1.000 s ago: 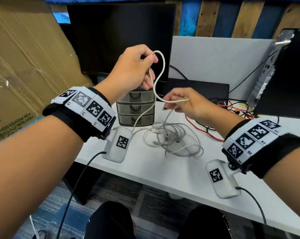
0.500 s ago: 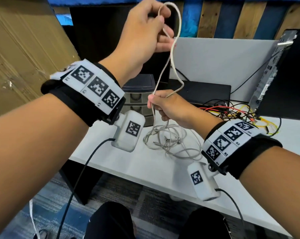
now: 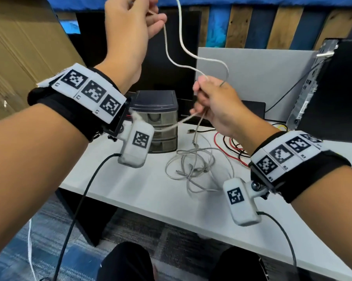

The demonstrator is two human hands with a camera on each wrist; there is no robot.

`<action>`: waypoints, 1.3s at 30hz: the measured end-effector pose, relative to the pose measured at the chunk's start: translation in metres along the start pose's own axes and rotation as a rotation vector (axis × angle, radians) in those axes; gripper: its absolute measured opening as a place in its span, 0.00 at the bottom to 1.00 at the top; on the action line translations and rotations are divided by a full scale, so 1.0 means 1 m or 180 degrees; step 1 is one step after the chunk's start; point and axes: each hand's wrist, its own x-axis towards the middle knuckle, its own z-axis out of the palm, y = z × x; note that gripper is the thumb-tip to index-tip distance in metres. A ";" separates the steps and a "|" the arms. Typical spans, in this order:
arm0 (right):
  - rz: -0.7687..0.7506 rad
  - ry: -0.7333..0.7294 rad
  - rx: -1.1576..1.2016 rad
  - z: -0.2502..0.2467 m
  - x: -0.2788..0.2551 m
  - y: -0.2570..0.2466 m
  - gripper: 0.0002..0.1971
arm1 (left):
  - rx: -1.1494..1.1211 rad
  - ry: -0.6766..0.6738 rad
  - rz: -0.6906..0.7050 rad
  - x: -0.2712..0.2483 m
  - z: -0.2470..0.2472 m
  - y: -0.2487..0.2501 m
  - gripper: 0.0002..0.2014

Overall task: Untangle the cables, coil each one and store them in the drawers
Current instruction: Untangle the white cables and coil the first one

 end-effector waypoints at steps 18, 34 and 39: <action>-0.0192 0.0101 0.1118 -0.040 0.013 -0.049 0.19 | 0.1094 -0.0955 -0.1673 -0.064 0.005 -0.061 0.07; -0.1233 0.2452 -0.2464 -0.155 0.048 -0.025 0.15 | 0.2599 -0.3498 -0.2305 -0.116 0.029 -0.107 0.19; -0.0629 0.1249 -0.3877 -0.163 0.038 0.014 0.11 | 0.3115 -0.4238 -0.2426 -0.120 0.034 -0.119 0.18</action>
